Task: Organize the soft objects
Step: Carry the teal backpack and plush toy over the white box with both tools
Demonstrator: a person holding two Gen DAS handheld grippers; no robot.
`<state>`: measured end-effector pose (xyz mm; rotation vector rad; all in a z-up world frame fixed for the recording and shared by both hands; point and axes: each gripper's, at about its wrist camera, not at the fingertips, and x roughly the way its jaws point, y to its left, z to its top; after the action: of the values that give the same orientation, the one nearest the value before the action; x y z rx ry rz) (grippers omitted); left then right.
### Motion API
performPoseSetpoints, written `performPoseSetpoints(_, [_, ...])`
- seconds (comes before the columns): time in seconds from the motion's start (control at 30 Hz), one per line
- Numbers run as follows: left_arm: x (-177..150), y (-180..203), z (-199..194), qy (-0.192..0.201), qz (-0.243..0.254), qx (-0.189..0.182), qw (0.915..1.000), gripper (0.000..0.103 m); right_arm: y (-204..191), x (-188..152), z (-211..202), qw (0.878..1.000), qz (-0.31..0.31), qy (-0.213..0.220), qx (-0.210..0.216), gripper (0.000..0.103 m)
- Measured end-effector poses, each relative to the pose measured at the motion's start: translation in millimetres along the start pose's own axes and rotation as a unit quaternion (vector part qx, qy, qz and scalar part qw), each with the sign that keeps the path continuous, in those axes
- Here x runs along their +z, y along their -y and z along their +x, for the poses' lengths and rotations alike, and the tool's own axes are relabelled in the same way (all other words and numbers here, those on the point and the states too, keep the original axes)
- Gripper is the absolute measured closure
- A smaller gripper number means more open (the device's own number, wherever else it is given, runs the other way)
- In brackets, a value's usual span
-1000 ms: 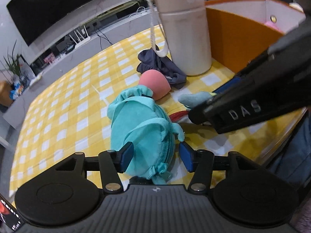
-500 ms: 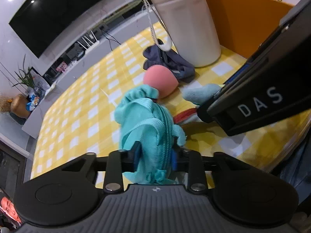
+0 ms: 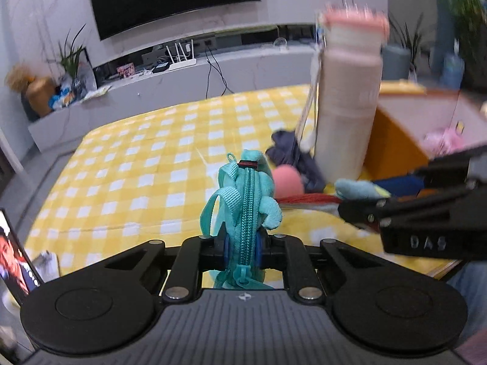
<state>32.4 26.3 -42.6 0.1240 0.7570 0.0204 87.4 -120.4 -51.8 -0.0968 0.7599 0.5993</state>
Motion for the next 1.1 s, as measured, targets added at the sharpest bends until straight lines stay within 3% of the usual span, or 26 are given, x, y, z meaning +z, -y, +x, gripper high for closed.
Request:
performPoseSetpoints(0.17, [10.9,-3.3,-30.5,0.026,-0.029,-0.03,0.9988,0.086,2.1,1.8,-36.3,0.999,-0.008,0.036,-0.006,0.066])
performPoseSetpoints(0.6, [50.7,46.4,-76.8,0.096,0.005,-0.12,0.9882,0.086,51.2,-3.4,-128.2,0.988,0.028,0.128,-0.079,0.066])
performPoseSetpoints(0.87, [85.5,94.5,-73.3,0.119,0.045,-0.171,0.977,0.086,102.4,-6.9,-159.2,0.975,0.068,0.16,-0.138,0.066])
performPoseSetpoints(1.1, [117.0,136.8,-51.2,0.112,0.06,-0.22,0.9672,0.086,158.3,-12.2,-160.8,0.965,0.1,0.155,-0.185,0.066])
